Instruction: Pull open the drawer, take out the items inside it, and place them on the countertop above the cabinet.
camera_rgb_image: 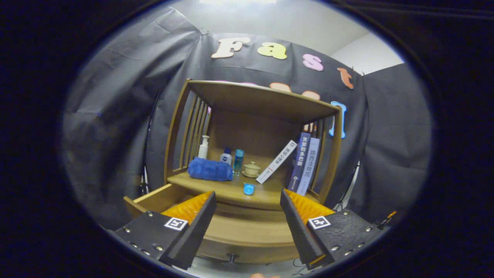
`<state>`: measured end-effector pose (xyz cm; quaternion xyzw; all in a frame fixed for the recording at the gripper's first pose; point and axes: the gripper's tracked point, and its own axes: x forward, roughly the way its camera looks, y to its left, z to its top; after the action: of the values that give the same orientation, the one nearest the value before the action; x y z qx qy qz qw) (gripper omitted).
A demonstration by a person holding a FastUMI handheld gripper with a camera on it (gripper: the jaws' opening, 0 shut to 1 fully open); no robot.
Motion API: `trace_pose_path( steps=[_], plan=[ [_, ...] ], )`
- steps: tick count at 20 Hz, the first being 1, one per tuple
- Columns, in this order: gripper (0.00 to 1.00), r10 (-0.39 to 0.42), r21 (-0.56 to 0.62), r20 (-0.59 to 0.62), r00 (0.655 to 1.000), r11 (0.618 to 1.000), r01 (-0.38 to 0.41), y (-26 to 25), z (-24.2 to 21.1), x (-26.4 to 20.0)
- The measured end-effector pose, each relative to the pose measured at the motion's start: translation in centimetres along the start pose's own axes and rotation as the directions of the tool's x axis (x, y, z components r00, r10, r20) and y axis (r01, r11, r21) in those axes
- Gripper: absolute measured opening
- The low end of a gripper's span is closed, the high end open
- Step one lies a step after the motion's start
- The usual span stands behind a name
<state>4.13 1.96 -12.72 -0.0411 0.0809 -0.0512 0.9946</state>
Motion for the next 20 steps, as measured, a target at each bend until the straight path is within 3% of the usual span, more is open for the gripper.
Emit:
trace_pose_path(
  steps=[9,14,20],
  plan=[
    [0.98,-0.045,0.052,-0.172,0.984,0.997,0.055,0.6,-10.4,-1.4],
    [0.98,-0.042,0.089,-0.228,0.973,0.994,0.064,0.8,-13.2,0.0],
    [0.97,0.006,0.081,-0.216,0.976,0.997,0.012,1.5,-14.0,0.5]
  ],
)
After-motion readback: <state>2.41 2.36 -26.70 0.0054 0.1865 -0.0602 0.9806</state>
